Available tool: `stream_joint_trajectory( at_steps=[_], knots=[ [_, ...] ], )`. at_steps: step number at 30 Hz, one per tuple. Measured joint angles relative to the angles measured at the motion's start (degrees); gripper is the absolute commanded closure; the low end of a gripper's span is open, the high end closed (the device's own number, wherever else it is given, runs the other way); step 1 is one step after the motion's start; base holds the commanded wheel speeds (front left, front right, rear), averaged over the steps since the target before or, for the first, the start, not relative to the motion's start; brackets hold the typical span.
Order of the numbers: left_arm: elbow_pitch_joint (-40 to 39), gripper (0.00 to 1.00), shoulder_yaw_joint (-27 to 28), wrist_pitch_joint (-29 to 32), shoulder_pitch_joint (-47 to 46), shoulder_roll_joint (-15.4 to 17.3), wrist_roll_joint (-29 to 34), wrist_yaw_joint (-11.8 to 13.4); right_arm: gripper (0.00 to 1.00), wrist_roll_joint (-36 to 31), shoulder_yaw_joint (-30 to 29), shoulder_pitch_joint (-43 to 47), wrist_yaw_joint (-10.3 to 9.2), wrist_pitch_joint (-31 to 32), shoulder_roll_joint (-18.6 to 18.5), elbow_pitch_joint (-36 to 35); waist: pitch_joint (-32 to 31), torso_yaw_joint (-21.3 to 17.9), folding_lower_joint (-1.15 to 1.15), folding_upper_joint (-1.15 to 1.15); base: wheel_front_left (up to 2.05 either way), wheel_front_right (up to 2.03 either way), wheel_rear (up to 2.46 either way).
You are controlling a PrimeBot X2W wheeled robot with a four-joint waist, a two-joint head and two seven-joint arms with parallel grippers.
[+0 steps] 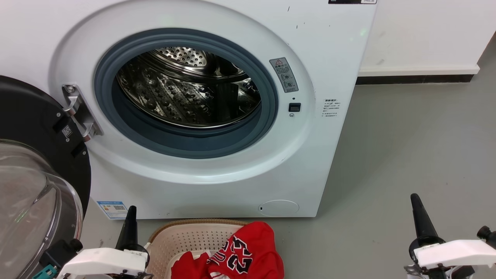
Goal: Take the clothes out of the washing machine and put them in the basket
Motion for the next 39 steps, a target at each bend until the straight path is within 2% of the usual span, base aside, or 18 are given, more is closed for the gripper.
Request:
stream_joint_trajectory(
  at_steps=[39],
  knots=[
    [1.9,1.00,1.0,5.3,-3.5,0.0,-22.4,-1.7,1.00,22.7,-1.2,-3.5,-0.01,5.6,0.0,1.9,0.3,0.8,-0.01,0.00,0.00,0.00,0.00]
  ],
)
